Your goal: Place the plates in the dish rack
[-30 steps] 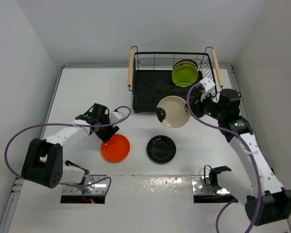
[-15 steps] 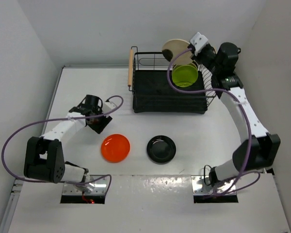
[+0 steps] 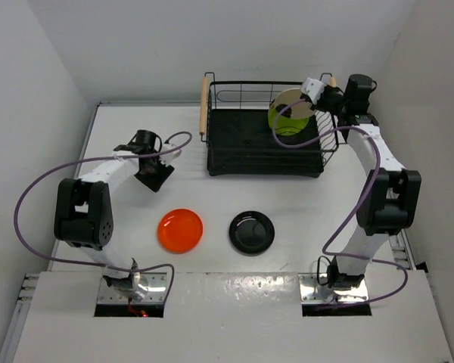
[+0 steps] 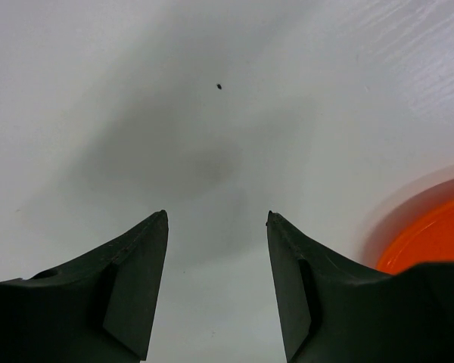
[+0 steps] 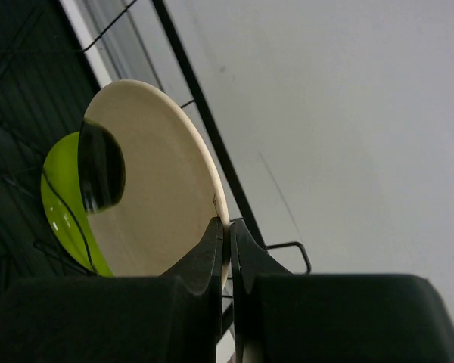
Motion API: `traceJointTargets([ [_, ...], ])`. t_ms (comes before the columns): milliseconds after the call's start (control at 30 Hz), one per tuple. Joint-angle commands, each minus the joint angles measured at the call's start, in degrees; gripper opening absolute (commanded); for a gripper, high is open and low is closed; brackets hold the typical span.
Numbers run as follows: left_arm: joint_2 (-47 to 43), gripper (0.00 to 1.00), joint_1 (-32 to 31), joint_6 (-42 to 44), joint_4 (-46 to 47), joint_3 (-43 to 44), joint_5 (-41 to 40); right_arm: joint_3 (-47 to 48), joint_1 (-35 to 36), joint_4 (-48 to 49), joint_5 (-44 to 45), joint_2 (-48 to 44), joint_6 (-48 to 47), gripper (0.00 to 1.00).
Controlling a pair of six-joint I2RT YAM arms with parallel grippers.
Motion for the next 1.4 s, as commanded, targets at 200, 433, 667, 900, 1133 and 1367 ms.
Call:
traceJointTargets([
  [200, 4.35, 0.60, 0.68, -0.43, -2.53, 3.17, 0.81, -0.03, 2.58, -3.61, -3.13, 2.72, -15.66, 0.00],
  [433, 5.40, 0.60, 1.73, -0.43, -3.85, 3.70, 1.34, -1.71, 3.55, 3.16, 2.94, 5.88, -18.30, 0.00],
  [667, 5.41, 0.60, 2.26, -0.43, -3.85, 3.70, 1.86, -2.85, 3.55, 1.58, 2.23, 6.42, -18.92, 0.00],
  [900, 5.41, 0.60, 2.26, -0.43, -4.37, 3.70, 2.39, -7.41, 3.55, 3.77, 3.29, 7.03, -18.40, 0.02],
  [1133, 2.77, 0.61, 2.26, 0.80, -6.12, 4.23, 9.74, -10.32, 3.55, 15.98, 5.40, 4.84, -6.36, 0.44],
  [1367, -2.33, 0.66, 2.26, 9.32, -8.94, -2.61, 23.21, -12.42, 6.36, 21.35, 10.04, 0.36, -2.14, 0.72],
])
